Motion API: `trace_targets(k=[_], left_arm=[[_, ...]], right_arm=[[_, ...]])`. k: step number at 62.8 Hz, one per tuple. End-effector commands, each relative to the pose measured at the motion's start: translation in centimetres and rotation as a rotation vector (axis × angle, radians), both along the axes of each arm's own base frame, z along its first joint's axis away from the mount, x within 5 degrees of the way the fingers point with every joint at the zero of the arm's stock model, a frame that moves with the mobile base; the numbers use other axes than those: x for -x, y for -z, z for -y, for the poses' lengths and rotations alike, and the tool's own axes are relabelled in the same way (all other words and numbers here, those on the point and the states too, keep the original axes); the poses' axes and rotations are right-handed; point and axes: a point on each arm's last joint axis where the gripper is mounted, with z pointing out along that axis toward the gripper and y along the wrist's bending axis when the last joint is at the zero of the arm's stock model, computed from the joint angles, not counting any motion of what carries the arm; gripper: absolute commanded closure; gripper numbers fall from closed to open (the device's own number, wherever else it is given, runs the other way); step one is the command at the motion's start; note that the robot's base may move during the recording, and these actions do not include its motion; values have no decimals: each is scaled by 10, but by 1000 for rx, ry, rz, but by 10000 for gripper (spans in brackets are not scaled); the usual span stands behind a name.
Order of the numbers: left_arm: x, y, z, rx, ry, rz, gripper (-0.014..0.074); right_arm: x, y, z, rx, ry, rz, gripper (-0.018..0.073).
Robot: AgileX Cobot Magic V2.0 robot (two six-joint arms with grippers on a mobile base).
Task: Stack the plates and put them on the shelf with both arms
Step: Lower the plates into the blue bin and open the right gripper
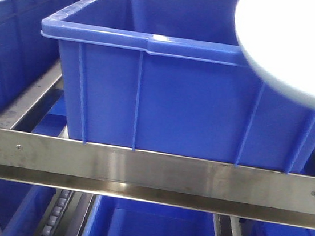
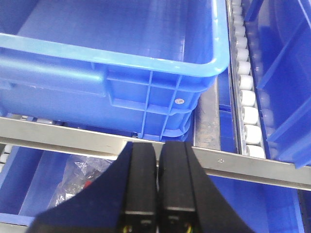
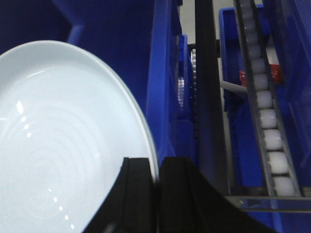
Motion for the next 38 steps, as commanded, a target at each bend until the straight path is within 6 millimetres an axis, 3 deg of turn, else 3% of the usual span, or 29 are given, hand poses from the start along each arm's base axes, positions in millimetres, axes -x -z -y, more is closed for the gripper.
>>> trace_targets(k=[1, 6, 16, 26, 29, 34, 38], left_arm=[[-3, -16, 1, 12, 5, 103, 505], [-3, -16, 1, 12, 5, 103, 505], [-3, -16, 1, 12, 5, 103, 505], [-3, -16, 1, 12, 5, 103, 505], [-3, -16, 1, 12, 5, 103, 505], [-3, -16, 1, 12, 5, 103, 505], [-3, -16, 1, 12, 5, 103, 505]], right_arm=[[-16, -32, 1, -78, 40, 141, 511], [-35, -41, -1, -91, 40, 119, 511], [-91, -64, -12, -92, 9, 88, 511], [-156, -76, -44, -93, -72, 66, 511], [-176, -71, -54, -90, -90, 45, 506], [-205, -67, -71, -80, -126, 24, 435], [-225, -63, -81, -73, -145, 2, 302]])
